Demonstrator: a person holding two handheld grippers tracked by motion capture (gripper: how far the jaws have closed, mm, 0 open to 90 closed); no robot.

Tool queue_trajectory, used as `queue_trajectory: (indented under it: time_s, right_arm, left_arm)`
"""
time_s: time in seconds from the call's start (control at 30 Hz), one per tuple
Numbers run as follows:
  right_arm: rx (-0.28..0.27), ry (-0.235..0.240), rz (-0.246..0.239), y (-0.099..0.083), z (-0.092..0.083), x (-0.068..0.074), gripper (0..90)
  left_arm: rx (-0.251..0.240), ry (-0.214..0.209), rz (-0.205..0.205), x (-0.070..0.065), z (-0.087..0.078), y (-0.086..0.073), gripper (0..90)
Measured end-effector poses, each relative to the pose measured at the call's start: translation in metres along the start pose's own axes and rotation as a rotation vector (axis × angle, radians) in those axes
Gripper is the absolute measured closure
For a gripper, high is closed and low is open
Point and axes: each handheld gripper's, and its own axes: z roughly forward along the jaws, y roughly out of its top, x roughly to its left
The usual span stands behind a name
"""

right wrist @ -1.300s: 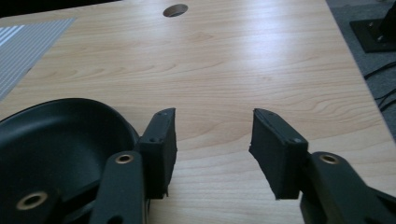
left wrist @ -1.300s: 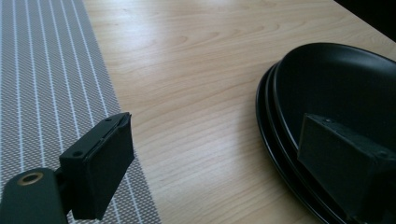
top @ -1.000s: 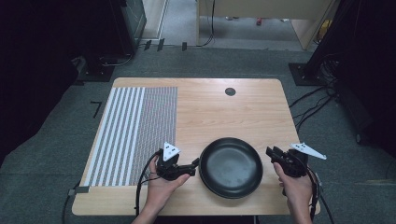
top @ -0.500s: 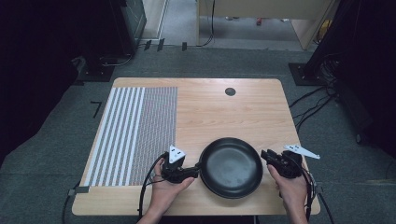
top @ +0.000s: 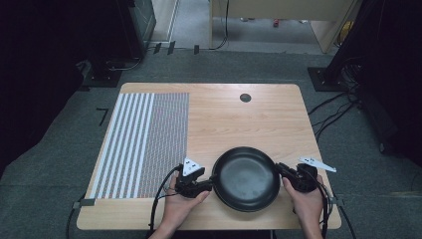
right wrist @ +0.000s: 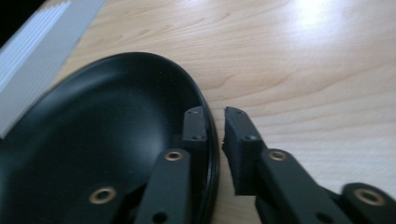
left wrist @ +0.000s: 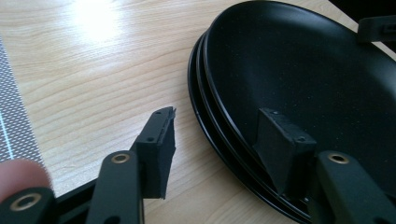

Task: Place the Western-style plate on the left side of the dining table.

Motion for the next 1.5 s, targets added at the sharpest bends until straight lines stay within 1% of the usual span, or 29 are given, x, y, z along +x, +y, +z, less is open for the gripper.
queue_trajectory:
  time_s: [0.03, 0.07, 0.17, 0.27, 0.33, 0.47, 0.5, 0.53, 0.57, 0.6, 0.63, 0.67, 0.7, 0.73, 0.8, 0.87, 0.93, 1.03, 1.07, 1.2, 1.37, 1.43, 1.47, 1.5]
  right_arm:
    - [0.004, 0.011, 0.028, -0.001, 0.0, 0.0, 82.8]
    - [0.001, 0.013, 0.035, -0.002, 0.001, 0.0, 83.8]
    - [-0.006, 0.003, 0.027, -0.002, 0.0, 0.002, 84.8]
    - [-0.017, -0.011, -0.017, -0.003, 0.0, 0.005, 85.6]
    - [-0.018, -0.013, -0.03, -0.003, 0.0, 0.005, 85.7]
    - [-0.034, -0.008, -0.021, -0.002, -0.002, 0.004, 88.0]
    - [-0.042, -0.007, -0.015, -0.002, -0.003, 0.003, 90.0]
    - [-0.053, -0.006, -0.009, -0.001, -0.004, 0.003, 90.0]
    - [-0.043, -0.005, -0.004, -0.001, -0.005, 0.002, 90.0]
    - [-0.043, 0.0, -0.008, -0.001, -0.004, 0.002, 90.0]
    - [-0.043, 0.012, 0.002, -0.001, -0.004, 0.0, 90.0]
    - [-0.043, 0.012, 0.002, -0.001, -0.004, 0.0, 90.0]
    - [-0.038, 0.023, 0.023, -0.001, -0.004, -0.002, 89.7]
    - [-0.038, 0.023, 0.023, -0.001, -0.004, -0.002, 89.7]
    - [-0.022, 0.032, 0.029, -0.001, -0.004, -0.002, 87.4]
    - [-0.02, 0.03, 0.026, -0.002, -0.004, -0.002, 86.5]
    - [-0.02, 0.034, 0.032, -0.002, -0.006, -0.002, 86.2]
    - [-0.023, 0.062, 0.055, -0.003, -0.01, -0.003, 86.2]
    - [-0.025, 0.063, 0.058, -0.003, -0.01, -0.004, 86.1]
    - [-0.027, 0.06, 0.055, -0.004, -0.01, -0.003, 86.9]
    - [-0.029, 0.043, 0.058, -0.005, -0.011, -0.002, 85.2]
    - [-0.002, 0.031, 0.055, -0.006, -0.009, -0.003, 84.3]
    - [0.002, 0.041, 0.06, -0.007, -0.008, -0.003, 84.3]
    - [0.008, 0.042, 0.055, -0.007, -0.006, -0.003, 84.7]
  left_arm:
    - [0.002, -0.002, -0.001, 0.0, 0.0, 0.0, 48.3]
    - [0.002, -0.005, -0.004, 0.0, 0.0, 0.0, 48.3]
    - [0.006, -0.012, -0.006, 0.001, 0.0, 0.0, 48.4]
    - [0.005, -0.015, -0.006, 0.001, 0.0, 0.0, 48.8]
    - [0.008, -0.019, -0.005, 0.001, 0.001, -0.001, 48.9]
    - [0.013, -0.021, -0.007, 0.001, 0.002, -0.001, 47.8]
    - [0.013, -0.022, -0.013, 0.002, 0.002, -0.002, 46.5]
    - [0.014, -0.027, -0.022, 0.003, 0.002, -0.002, 45.6]
    - [0.014, -0.031, -0.027, 0.004, 0.002, -0.002, 45.0]
    - [0.014, -0.034, -0.031, 0.004, 0.002, -0.002, 44.8]
    - [0.014, -0.037, -0.036, 0.004, 0.002, -0.002, 44.7]
    - [0.017, -0.04, -0.038, 0.004, 0.002, -0.002, 44.7]
    - [0.019, -0.043, -0.039, 0.004, 0.003, -0.003, 44.9]
    - [0.023, -0.048, -0.042, 0.003, 0.003, -0.003, 44.9]
    - [0.03, -0.056, -0.045, 0.003, 0.004, -0.004, 45.1]
    - [0.034, -0.065, -0.059, 0.004, 0.004, -0.004, 45.3]
    - [0.034, -0.073, -0.07, 0.005, 0.004, -0.004, 45.3]
    - [0.032, -0.081, -0.075, 0.007, 0.003, -0.005, 45.3]
    - [0.032, -0.083, -0.076, 0.006, 0.003, -0.005, 45.6]
    - [0.045, -0.099, -0.075, 0.005, 0.004, -0.006, 45.8]
    - [0.052, -0.111, -0.092, 0.006, 0.005, -0.007, 45.0]
    - [0.054, -0.116, -0.097, 0.006, 0.005, -0.008, 44.6]
    - [0.056, -0.12, -0.099, 0.006, 0.006, -0.008, 44.5]
    - [0.059, -0.125, -0.099, 0.006, 0.006, -0.008, 44.6]
